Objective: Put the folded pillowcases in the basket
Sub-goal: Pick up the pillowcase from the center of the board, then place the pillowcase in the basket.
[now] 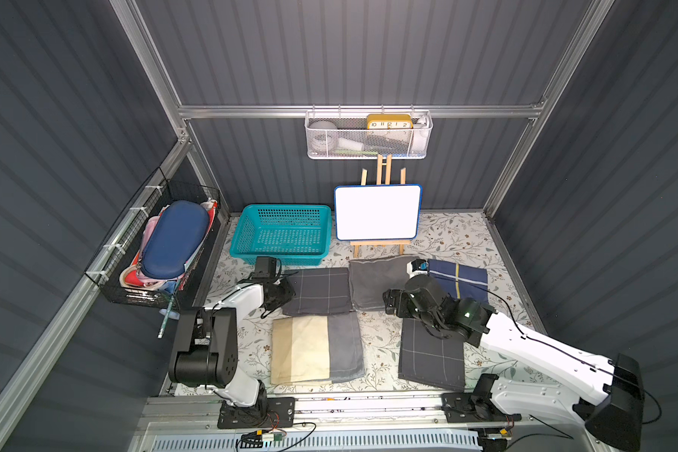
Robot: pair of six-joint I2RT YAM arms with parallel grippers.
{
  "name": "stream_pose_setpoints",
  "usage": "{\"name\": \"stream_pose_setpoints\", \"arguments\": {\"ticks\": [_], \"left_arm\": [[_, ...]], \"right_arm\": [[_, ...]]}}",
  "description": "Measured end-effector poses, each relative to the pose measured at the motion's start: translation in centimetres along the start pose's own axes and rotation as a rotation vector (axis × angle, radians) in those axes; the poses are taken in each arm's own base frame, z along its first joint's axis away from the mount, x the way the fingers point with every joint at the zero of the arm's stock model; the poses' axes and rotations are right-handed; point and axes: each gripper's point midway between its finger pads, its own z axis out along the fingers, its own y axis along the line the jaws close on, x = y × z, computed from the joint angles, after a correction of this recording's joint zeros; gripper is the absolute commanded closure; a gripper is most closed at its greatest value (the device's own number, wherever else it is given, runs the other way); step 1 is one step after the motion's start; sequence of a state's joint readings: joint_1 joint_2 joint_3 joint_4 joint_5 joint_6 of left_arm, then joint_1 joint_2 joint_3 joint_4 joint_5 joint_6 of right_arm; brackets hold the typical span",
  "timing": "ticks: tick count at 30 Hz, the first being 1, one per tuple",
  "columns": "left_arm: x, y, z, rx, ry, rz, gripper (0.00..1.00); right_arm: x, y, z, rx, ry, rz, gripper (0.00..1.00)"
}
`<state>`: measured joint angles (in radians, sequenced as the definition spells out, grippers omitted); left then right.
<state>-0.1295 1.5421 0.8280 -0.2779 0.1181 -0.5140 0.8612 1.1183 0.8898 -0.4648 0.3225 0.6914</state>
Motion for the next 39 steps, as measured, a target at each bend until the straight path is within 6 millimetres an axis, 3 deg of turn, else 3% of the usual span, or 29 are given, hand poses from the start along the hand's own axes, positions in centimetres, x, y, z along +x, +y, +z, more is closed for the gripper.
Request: {"name": "stream_pose_setpoints", "arguments": {"ticks": [4,8,12,22,29,39], "left_arm": [[-1.4,-5.4,-4.3,0.062,-0.090,0.125,1.00],[-3.5,-9.8,-10.5,0.151,-0.226,0.223,1.00],[-5.4,-12.1,-15.1,0.191,-0.314,0.291,1.00],[-9.7,-16.7,-21.7,0.221,-0.424,0.467,1.00],[-12.2,-19.3,-23.1,0.234,-0.452,0.557,1.00],[-16.4,-21.9,-19.2,0.198,-0.424,0.668,1.00]], "right_arm": [[-0.1,-0.2,0.0,0.009,-0.008,-0.001,0.04],[-0.2,-0.3,0.0,0.015,-0.013,-0.001,0.04],[-0.3,-0.3,0.0,0.017,-0.015,-0.001,0.04],[0.1,-0.6,0.1,0.022,-0.010,0.002,0.05],[0.6,-1.1,-0.1,0.027,-0.006,0.011,0.05],[0.7,-1.8,-0.4,0.041,-0.020,0.022,0.05]]}}
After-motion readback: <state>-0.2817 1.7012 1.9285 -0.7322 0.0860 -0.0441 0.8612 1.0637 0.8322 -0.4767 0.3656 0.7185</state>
